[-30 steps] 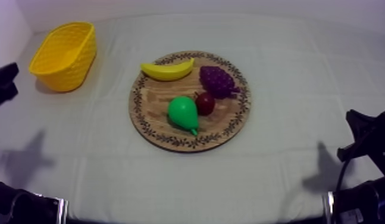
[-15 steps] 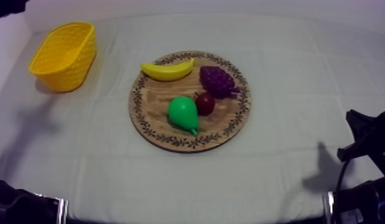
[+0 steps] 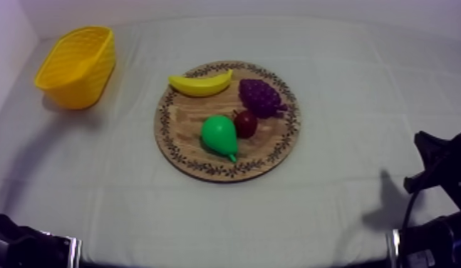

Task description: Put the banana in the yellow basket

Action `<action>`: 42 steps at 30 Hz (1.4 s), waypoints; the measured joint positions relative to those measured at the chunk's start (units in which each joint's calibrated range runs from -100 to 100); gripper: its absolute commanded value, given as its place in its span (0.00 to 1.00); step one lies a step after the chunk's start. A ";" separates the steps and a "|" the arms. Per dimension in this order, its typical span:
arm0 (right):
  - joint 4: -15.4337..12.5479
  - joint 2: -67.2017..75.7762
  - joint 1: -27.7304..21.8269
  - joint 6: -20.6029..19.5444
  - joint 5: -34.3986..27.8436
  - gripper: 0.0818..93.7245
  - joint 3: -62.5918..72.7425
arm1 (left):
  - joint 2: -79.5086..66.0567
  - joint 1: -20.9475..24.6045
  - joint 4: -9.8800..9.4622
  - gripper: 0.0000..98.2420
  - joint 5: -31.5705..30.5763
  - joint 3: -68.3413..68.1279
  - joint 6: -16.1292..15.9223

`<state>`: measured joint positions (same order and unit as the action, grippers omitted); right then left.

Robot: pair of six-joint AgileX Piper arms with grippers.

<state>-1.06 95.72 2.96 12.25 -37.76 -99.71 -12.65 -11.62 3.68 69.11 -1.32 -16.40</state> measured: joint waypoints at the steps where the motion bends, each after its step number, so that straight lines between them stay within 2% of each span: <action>1: 0.00 0.00 0.00 0.12 0.00 0.01 0.00 | 0.93 -0.19 0.14 0.00 0.61 0.18 -0.50; 5: 0.00 0.00 0.00 -0.01 -0.16 0.01 0.00 | 4.17 -1.06 0.75 0.00 2.31 0.39 -2.59; 10: 0.00 0.00 0.00 -0.01 -0.01 0.01 0.00 | 7.40 -2.81 0.48 0.00 3.12 0.39 -5.04; 13: 0.00 0.00 0.00 -0.01 -0.01 0.01 0.00 | 9.38 -4.04 -0.09 0.00 4.02 0.64 -5.83; 20: 0.00 0.00 0.00 -0.01 -0.01 0.01 0.00 | 13.96 -7.32 -2.80 0.00 5.34 1.42 -6.07; 27: 0.00 0.00 0.00 -0.01 -0.01 0.01 0.00 | 16.48 -8.51 -3.68 0.02 5.47 1.56 -6.23; 30: 0.00 0.00 0.00 -0.01 -0.01 0.01 0.00 | 17.43 -9.16 -4.14 0.14 5.39 1.56 -6.38; 34: 0.00 0.00 0.00 -0.01 -0.01 0.01 0.00 | 18.08 -9.85 -4.21 0.45 4.95 0.74 -6.96; 37: 0.00 0.00 0.00 -0.01 -0.01 0.01 0.00 | 17.94 -10.35 -4.48 0.64 3.58 -0.78 -7.59; 39: 0.00 0.00 0.00 -0.01 -0.01 0.01 0.00 | 17.87 -10.87 -4.87 0.72 2.66 -1.75 -7.35; 42: 0.00 0.00 0.00 -0.01 -0.01 0.01 0.00 | 18.13 -11.56 -5.69 0.78 1.57 -2.35 -6.93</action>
<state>-1.06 95.72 2.96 12.24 -37.77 -99.71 5.48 -23.18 -2.02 70.68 -3.67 -23.32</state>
